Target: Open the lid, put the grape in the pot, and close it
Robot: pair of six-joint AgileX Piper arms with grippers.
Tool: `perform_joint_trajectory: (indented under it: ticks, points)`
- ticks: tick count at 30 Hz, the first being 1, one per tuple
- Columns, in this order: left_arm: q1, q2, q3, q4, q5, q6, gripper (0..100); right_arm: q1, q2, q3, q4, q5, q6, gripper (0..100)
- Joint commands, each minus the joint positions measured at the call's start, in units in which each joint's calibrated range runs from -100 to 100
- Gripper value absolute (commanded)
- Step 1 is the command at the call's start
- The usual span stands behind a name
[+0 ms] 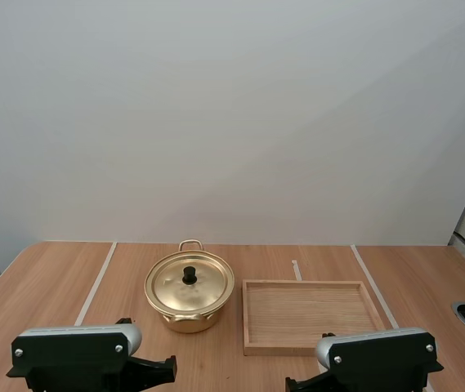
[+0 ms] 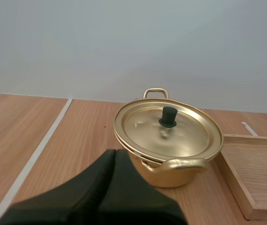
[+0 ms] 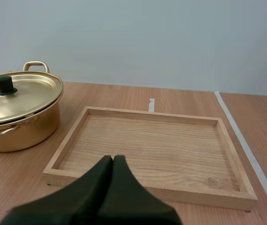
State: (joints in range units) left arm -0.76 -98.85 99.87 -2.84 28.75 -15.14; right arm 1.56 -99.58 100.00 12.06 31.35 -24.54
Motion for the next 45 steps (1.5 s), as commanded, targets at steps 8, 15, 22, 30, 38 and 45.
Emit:
perform_joint_trajectory:
  ticks: [8, 15, 22, 30, 38, 45]
  points:
    - [0.07, -1.15, 0.13, 0.48, -1.78, -0.42, 0, -0.25, -0.42, 0.0, 0.07, 0.08, -0.02, 0]
    - [0.07, -1.15, 0.13, 0.48, -1.62, -0.39, 0, -0.25, -0.42, 0.0, 0.08, -0.37, -0.02, 0]
    - [0.07, -1.15, 0.13, 0.48, -1.46, -0.39, 0, -0.25, -0.42, 0.0, 0.08, -0.23, -0.02, 0]
    - [0.07, -1.15, 0.13, 0.48, -1.46, -0.39, 0, -0.25, -0.42, 0.0, 0.08, -0.23, -0.02, 0]
    - [0.07, -1.15, 0.13, 0.48, -1.46, -0.39, 0, -0.25, -0.42, 0.0, 0.08, -0.23, -0.02, 0]
    - [0.07, -1.15, 0.13, 0.48, -1.46, -0.39, 0, -0.25, -0.42, 0.0, 0.08, -0.23, -0.02, 0]
